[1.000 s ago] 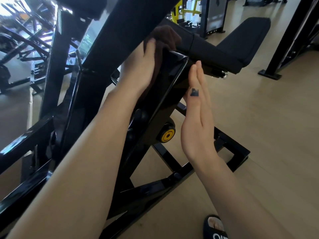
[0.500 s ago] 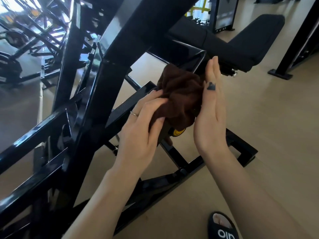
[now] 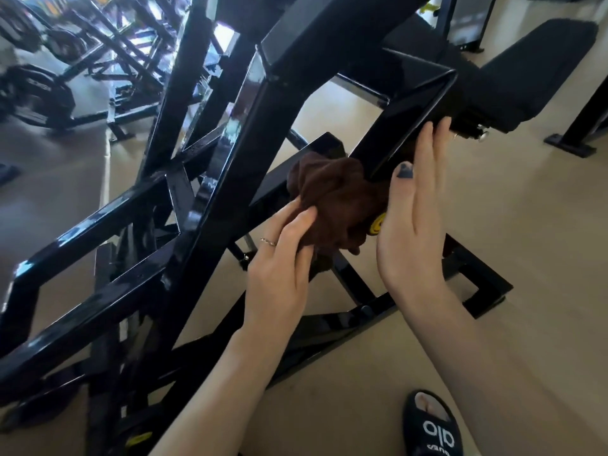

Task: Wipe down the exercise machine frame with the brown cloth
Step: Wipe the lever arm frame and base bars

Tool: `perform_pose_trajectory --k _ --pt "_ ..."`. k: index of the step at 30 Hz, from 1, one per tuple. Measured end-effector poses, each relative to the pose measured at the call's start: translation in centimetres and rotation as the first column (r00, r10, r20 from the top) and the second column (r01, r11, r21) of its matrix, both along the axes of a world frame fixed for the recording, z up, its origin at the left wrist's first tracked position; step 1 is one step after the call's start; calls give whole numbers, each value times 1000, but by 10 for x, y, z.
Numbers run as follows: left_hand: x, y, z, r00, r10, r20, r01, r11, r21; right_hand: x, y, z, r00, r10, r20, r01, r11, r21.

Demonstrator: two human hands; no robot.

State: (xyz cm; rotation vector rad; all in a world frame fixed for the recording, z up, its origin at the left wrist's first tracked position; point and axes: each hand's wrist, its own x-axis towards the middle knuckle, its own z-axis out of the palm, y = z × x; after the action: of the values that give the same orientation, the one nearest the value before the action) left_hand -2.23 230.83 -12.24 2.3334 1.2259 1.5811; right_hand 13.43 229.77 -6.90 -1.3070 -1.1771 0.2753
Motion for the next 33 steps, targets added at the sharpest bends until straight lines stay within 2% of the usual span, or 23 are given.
perform_pose_trajectory --k 4,8,10,12,13,15,17,19,21,23,26,29,33 --pt "-40 -29 -35 997 52 -65 -57 995 -86 -17 -19 -7 996 27 87 -21 997 -71" --pt "-71 -53 -53 997 59 -40 -66 977 -204 -36 -32 -14 986 37 163 -13 989 -146" --pt "-71 -56 -45 997 62 38 -51 969 -240 -47 -39 -16 972 17 235 12 993 -120" --pt "-66 -57 -29 978 96 183 -40 956 -290 -58 -46 -19 933 11 359 -6 1000 -15" --pt "-64 -57 -18 958 108 267 -21 951 -307 -64 -49 -23 911 53 409 -65 998 17" --pt "-63 -55 2 913 114 393 7 956 -294 -73 -55 -31 879 242 412 -249 968 -37" --pt "-66 -56 20 891 85 445 30 969 -247 -80 -61 -34 852 458 255 -431 889 -157" --pt "-71 -57 34 894 57 445 55 971 -233 -90 -62 -28 788 612 -62 -601 745 -289" --pt "-76 -55 41 886 50 461 85 960 -267 -101 -57 -21 684 583 -439 -725 606 -326" --pt "-83 -54 44 858 74 508 113 938 -327 -107 -53 -19 608 472 -639 -770 549 -327" --pt "-94 -55 40 819 140 556 146 887 -439 -112 -59 -23 460 448 -767 -852 465 -239" --pt "-97 -62 25 843 220 491 105 827 -552 -123 -66 -31 299 399 -867 -889 446 -102" --pt "-95 -75 11 912 260 316 -53 841 -538 -141 -68 -40 346 410 -844 -850 517 -97"
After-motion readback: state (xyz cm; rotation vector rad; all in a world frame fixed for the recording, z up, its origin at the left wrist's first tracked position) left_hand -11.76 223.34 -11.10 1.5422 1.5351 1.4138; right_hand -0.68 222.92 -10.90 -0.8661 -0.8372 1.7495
